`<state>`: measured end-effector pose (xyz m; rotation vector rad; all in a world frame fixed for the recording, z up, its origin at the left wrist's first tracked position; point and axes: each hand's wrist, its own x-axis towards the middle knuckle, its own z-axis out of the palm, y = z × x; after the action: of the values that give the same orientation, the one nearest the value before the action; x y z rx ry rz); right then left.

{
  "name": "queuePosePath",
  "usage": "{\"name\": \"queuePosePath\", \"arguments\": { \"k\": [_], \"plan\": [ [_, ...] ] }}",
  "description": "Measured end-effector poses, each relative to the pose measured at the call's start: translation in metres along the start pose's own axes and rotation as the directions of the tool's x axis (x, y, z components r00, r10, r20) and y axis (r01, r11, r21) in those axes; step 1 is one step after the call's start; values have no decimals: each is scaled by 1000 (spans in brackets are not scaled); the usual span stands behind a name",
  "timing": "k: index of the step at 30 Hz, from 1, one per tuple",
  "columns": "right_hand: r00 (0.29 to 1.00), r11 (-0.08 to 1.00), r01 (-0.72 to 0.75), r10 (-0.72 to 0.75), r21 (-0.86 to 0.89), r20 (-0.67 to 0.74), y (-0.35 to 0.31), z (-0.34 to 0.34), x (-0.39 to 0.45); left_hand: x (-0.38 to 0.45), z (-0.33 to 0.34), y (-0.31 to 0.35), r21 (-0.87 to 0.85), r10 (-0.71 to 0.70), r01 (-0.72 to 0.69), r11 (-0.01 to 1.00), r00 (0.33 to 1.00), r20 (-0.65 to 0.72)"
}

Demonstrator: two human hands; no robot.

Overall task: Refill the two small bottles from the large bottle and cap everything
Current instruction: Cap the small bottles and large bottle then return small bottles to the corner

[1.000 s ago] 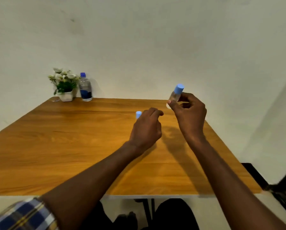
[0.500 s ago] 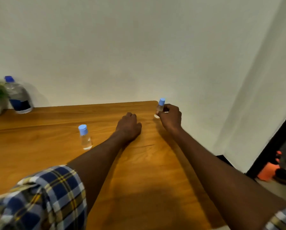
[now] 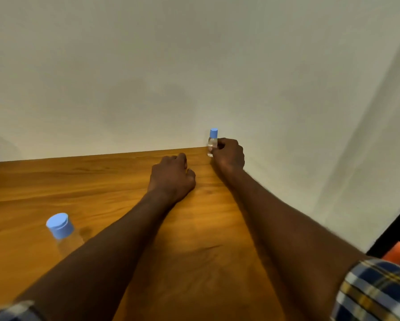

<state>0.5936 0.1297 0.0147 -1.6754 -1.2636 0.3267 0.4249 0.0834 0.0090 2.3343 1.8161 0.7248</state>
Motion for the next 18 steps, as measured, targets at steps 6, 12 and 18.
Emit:
{"name": "queuePosePath", "arguments": {
  "k": [6, 12, 18],
  "plan": [
    [1000, 995, -12, 9, -98, -26, 2, 15, 19, 1, 8, -1, 0, 7, -7, 1000, 1000, -12],
    [999, 985, 0, -7, -173, -38, 2, 17, 23, -1, 8, -1, -18, 10, -10, 1000, 1000, -24],
    [1000, 971, -9, 8, -240, -2, 2, 20, 26, 0, 8, -1, -15, 9, -9, 1000, 999, -41]
  ]
}}
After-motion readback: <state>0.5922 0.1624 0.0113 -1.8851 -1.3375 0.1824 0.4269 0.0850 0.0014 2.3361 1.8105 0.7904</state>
